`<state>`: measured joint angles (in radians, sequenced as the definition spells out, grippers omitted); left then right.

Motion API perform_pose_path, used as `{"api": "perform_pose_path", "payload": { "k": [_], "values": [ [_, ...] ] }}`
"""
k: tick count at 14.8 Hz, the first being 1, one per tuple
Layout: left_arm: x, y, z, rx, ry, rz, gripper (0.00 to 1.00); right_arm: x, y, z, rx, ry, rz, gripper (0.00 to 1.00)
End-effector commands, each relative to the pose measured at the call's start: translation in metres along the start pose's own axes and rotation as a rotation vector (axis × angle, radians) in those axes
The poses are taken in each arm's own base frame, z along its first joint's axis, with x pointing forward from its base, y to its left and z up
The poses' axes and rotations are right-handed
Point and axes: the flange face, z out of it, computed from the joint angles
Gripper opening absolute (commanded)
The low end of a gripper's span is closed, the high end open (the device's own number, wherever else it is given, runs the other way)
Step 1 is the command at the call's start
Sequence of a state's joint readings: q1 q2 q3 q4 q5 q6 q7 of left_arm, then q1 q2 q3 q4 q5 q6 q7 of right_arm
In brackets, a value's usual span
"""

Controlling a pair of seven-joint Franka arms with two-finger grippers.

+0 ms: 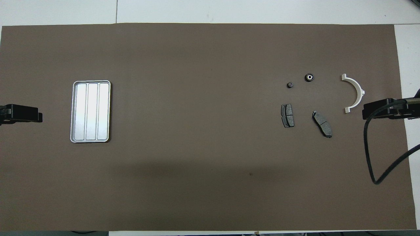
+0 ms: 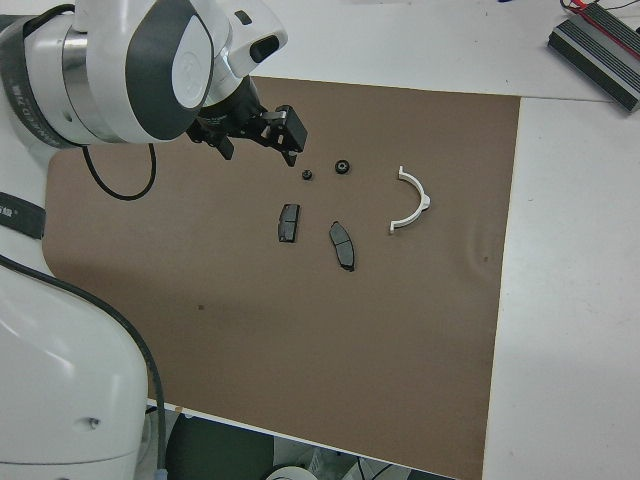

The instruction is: Pick bearing gear from pile to tray

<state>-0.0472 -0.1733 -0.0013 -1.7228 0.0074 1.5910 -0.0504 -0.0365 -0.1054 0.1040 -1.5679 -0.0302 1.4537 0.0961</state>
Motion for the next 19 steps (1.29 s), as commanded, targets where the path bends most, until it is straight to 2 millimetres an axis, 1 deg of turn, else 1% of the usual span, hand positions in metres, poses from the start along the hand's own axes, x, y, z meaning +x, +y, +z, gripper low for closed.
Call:
{"api": "perform_pose_path", "payload": {
  "k": [1,4,8,13,15,16,19],
  "values": [
    [-0.006,0.001,0.000,-0.013,0.012,0.009,1.00,-0.001,0.003,-0.003,0.011,0.009,-0.004,1.00],
    [-0.006,0.001,0.000,-0.013,0.012,0.009,1.00,0.001,-0.001,-0.007,0.011,0.035,-0.011,1.00],
    [-0.006,0.001,-0.001,-0.013,0.015,-0.001,1.00,-0.002,0.001,-0.013,0.010,0.055,-0.012,1.00],
    [-0.007,0.000,-0.001,-0.013,0.009,-0.001,1.00,-0.002,0.003,-0.010,0.010,0.047,-0.032,1.00],
    [-0.007,0.000,0.000,-0.013,0.004,0.002,1.00,-0.003,0.003,-0.006,0.011,0.044,-0.037,1.00],
    [-0.007,0.000,0.000,-0.013,0.005,0.008,1.00,0.000,0.001,-0.001,0.011,0.046,-0.030,1.00],
    [-0.004,-0.002,-0.002,-0.013,0.027,0.005,1.00,0.014,-0.001,0.035,0.013,0.034,-0.021,1.00]
  ]
}}
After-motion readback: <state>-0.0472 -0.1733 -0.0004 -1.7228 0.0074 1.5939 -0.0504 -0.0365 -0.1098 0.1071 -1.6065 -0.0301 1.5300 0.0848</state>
